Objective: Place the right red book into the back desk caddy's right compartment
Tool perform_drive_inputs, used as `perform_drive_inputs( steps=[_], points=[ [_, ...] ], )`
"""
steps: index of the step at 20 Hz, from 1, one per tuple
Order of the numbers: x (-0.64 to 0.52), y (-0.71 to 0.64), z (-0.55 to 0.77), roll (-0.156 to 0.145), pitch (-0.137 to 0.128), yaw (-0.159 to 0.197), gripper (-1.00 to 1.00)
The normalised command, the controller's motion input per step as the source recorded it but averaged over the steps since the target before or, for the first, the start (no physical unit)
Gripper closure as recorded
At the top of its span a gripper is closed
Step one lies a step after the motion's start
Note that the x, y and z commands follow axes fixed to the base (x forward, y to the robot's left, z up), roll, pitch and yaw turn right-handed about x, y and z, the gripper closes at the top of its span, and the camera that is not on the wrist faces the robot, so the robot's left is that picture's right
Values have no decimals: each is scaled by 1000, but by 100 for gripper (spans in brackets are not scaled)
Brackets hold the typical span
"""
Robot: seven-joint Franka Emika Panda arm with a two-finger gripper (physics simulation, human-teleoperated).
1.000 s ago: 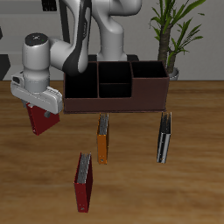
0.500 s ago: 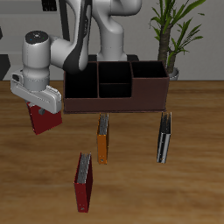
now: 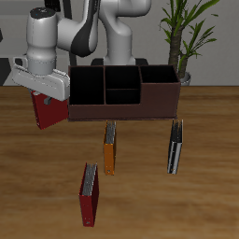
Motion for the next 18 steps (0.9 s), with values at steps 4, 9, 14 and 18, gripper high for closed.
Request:
perform_drive_inputs(
  steps=[4,9,14,18],
  points=[
    [-40,474,751,50,-56,94,100],
    [-74,570,661,33,-37,103,100],
    [-128,463,513,13,-13,28,100],
    [-148,224,349,-8,-18,31,100]
  ],
)
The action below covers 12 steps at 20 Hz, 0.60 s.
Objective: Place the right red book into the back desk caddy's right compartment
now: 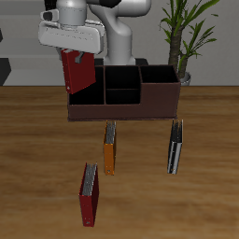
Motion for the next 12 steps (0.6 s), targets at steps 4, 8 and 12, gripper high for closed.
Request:
perform_drive_inputs(
  steps=[4,8,12],
  points=[
    [-228,276,424,-26,-12,36,100],
    [-262,291,300,-23,16,50,100],
    [-283,286,149,5,18,25,100]
  ],
)
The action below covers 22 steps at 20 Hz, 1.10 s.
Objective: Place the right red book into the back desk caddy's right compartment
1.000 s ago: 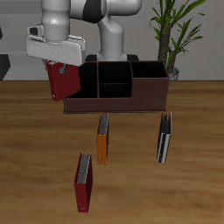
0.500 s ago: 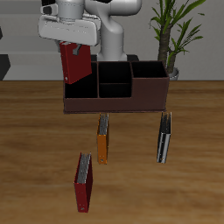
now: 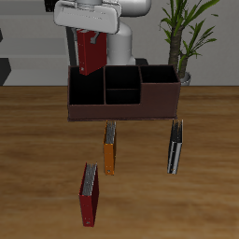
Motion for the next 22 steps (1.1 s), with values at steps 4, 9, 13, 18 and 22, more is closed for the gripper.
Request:
perform_drive_inputs(
  steps=[4,9,13,18,22],
  points=[
    [-397,492,135,52,-31,80,100],
    [-315,487,86,51,12,75,100],
    [-239,349,142,0,16,35,100],
    [-163,292,82,-4,8,49,100],
    [-95,304,-4,-18,29,28,100]
  ],
)
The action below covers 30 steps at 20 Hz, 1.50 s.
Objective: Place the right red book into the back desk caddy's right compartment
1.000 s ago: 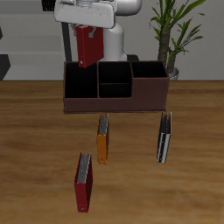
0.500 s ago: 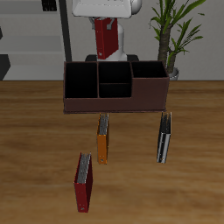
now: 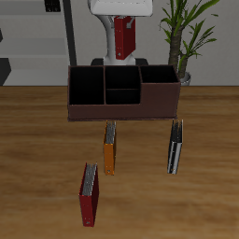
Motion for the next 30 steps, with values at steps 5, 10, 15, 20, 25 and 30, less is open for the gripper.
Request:
perform_drive_inputs(
  steps=[5,10,15,20,25,30],
  points=[
    [-50,335,-11,-48,37,47,100],
    [-110,516,18,-4,13,77,100],
    [-31,566,65,10,10,98,100],
    [3,365,88,65,9,29,100],
    [31,344,7,42,-1,50,100],
    [87,57,-88,6,12,1,100]
  ],
)
